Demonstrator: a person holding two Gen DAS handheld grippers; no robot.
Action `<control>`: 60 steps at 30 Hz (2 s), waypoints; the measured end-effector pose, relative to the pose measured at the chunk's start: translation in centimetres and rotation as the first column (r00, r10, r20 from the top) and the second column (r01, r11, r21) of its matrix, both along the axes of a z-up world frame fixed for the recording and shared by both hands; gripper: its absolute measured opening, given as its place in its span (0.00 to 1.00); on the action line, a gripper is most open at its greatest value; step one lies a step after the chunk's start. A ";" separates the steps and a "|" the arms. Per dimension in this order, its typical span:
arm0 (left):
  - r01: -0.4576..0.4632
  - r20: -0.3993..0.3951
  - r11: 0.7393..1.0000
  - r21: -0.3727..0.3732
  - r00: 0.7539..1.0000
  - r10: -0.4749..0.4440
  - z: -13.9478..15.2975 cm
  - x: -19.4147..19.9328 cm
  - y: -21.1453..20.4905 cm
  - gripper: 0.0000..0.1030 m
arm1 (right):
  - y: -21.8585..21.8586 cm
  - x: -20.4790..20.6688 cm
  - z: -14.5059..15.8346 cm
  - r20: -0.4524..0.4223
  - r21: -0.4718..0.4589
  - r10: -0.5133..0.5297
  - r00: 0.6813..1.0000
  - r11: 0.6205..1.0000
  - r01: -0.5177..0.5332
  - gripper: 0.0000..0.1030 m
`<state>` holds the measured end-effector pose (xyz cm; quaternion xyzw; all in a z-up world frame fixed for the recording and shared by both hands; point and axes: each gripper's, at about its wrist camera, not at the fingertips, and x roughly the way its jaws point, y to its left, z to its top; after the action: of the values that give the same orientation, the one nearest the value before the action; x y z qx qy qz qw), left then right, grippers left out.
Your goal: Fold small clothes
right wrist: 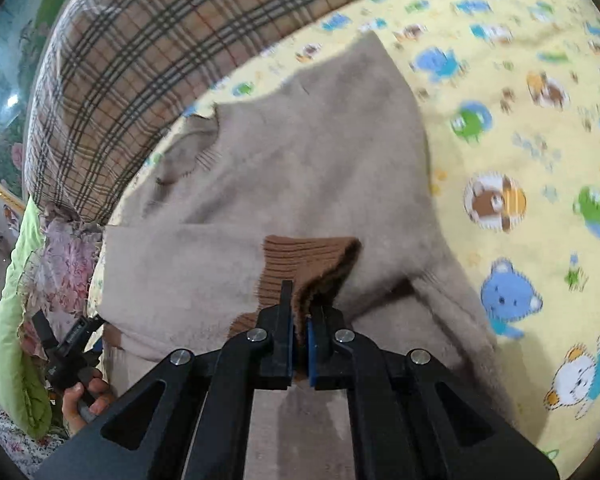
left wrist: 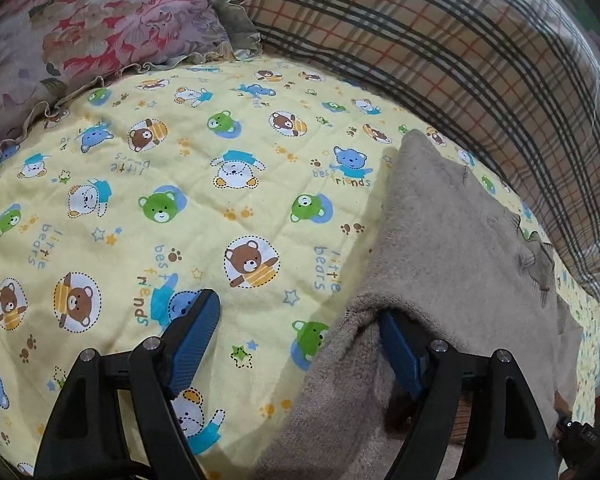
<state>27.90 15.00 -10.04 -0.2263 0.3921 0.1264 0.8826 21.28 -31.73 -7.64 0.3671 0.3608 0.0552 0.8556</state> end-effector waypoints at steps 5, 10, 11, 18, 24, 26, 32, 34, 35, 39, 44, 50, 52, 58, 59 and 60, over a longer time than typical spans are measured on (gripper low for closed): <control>0.000 0.003 1.000 -0.001 1.000 0.000 0.0 -0.2 -0.2 0.78 | 0.5 -0.5 1.8 0.054 -0.064 -0.031 0.998 0.997 0.034 0.06; 0.000 0.008 1.000 -0.002 1.000 0.000 0.0 -0.3 -0.2 0.78 | 1.0 -0.3 4.5 0.125 -0.173 -0.033 0.992 0.983 0.055 0.06; 0.001 0.006 1.000 -0.004 1.000 -0.001 0.0 -0.3 -0.2 0.78 | 0.9 0.1 3.8 0.073 -0.172 -0.038 0.997 0.984 0.050 0.08; 0.030 -0.042 0.999 0.040 0.999 -0.028 0.6 -2.4 0.1 0.77 | 0.1 -2.7 2.1 -0.007 -0.145 -0.067 0.998 0.987 0.065 0.11; 0.138 -0.020 0.990 -0.018 0.990 -0.139 2.6 -8.4 0.5 0.78 | -0.7 -9.4 3.8 0.073 -0.108 -0.110 0.991 0.987 0.118 0.23; 0.165 -0.036 0.986 -0.024 0.986 -0.166 2.8 -10.0 0.1 0.78 | -0.4 -11.5 3.9 0.081 -0.103 -0.110 0.991 0.988 0.119 0.23; 0.213 -0.090 0.976 -0.041 0.972 -0.216 2.8 -15.4 -0.8 0.78 | 0.4 -16.3 3.5 0.077 -0.080 -0.112 0.991 0.990 0.118 0.27; 0.217 -0.102 0.975 -0.050 0.970 -0.221 2.5 -17.1 -0.9 0.79 | 0.4 -17.9 3.1 0.075 -0.067 -0.120 0.990 0.990 0.125 0.29; 0.217 -0.118 0.975 -0.052 0.968 -0.222 2.3 -18.2 -0.9 0.79 | 0.4 -18.9 2.9 0.076 -0.061 -0.124 0.989 0.990 0.129 0.29; 0.227 -0.139 0.971 -0.069 0.962 -0.235 1.4 -21.8 -0.8 0.79 | 0.8 -21.6 2.2 0.070 -0.048 -0.132 0.989 0.990 0.135 0.30; 0.283 -0.130 0.958 -0.056 0.949 -0.288 1.7 -25.9 -1.7 0.80 | 1.7 -24.4 1.4 0.060 -0.041 -0.121 0.991 0.991 0.124 0.30; 0.328 -0.137 0.942 -0.074 0.932 -0.336 1.5 -29.2 -3.1 0.80 | 2.9 -27.1 1.3 0.068 -0.046 -0.094 0.993 0.994 0.097 0.36; 0.342 -0.140 0.937 -0.074 0.927 -0.349 1.3 -30.2 -3.7 0.80 | 3.3 -27.8 1.3 0.073 -0.051 -0.078 0.994 0.995 0.082 0.37; 0.348 -0.142 0.937 -0.044 0.926 -0.350 0.9 -32.5 -4.6 0.80 | 3.5 -30.4 0.3 0.097 -0.021 -0.053 0.994 0.998 0.055 0.41; 0.352 -0.141 0.935 -0.042 0.924 -0.354 0.9 -32.7 -4.6 0.80 | 3.4 -30.6 -0.1 0.095 -0.012 -0.049 0.994 0.999 0.050 0.41; 0.355 -0.140 0.933 -0.048 0.923 -0.359 0.9 -32.7 -4.5 0.80 | 3.5 -30.9 -0.4 0.092 -0.004 -0.043 0.995 0.999 0.043 0.41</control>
<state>-4.79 10.50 -9.12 -0.1510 0.4918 -0.0246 0.8572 -9.60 -28.27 -8.04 0.3692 0.3135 0.0525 0.8733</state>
